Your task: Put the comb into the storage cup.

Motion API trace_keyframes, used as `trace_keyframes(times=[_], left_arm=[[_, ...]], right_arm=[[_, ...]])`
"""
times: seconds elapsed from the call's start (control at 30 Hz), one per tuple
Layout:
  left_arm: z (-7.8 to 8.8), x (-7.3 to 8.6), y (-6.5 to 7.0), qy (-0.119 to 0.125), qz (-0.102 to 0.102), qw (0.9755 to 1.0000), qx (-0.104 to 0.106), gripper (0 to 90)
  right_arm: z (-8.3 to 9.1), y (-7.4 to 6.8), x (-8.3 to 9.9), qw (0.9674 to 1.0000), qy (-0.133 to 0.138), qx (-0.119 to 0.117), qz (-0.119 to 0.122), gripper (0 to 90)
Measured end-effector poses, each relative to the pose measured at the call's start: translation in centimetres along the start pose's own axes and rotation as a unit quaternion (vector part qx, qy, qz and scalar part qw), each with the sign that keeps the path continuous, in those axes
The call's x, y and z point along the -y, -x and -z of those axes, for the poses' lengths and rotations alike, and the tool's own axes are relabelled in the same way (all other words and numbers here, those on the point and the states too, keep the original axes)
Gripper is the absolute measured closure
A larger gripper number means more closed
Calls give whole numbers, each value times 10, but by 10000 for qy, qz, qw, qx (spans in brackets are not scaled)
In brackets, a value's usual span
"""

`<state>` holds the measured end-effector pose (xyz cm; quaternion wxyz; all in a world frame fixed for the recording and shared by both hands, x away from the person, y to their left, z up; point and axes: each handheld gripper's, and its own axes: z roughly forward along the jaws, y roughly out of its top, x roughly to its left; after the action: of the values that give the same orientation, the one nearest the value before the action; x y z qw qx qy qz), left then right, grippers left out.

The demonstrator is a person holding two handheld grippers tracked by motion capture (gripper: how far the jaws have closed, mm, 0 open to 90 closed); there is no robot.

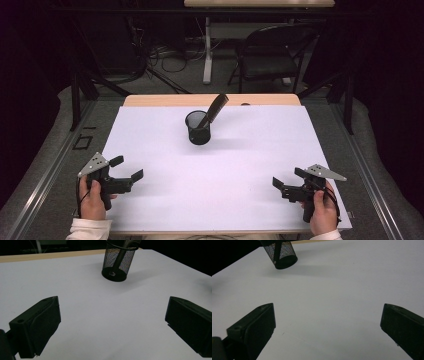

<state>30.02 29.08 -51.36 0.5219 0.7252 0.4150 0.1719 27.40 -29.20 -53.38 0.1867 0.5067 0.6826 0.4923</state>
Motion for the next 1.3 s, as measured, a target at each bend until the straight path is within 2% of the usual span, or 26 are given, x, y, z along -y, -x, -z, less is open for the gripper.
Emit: trace_keyframes(times=[0.03, 0.17, 0.6, 1.3], left_arm=[[0, 0, 0, 8, -6, 10000, -4, 4], [-1, 2, -2, 11, 15, 10000, -5, 4], [-5, 7, -4, -34, 47, 10000, 14, 4], [-7, 10, -6, -47, 70, 10000, 11, 4]], right_arm=[[-1, 0, 1, 10000, 61, -16, -3, 0], [-2, 1, 3, 10000, -14, -7, 28, 0], [-4, 8, 8, 10000, -24, 53, -74, 0], [-6, 10, 11, 9999, -36, 31, -165, 0]])
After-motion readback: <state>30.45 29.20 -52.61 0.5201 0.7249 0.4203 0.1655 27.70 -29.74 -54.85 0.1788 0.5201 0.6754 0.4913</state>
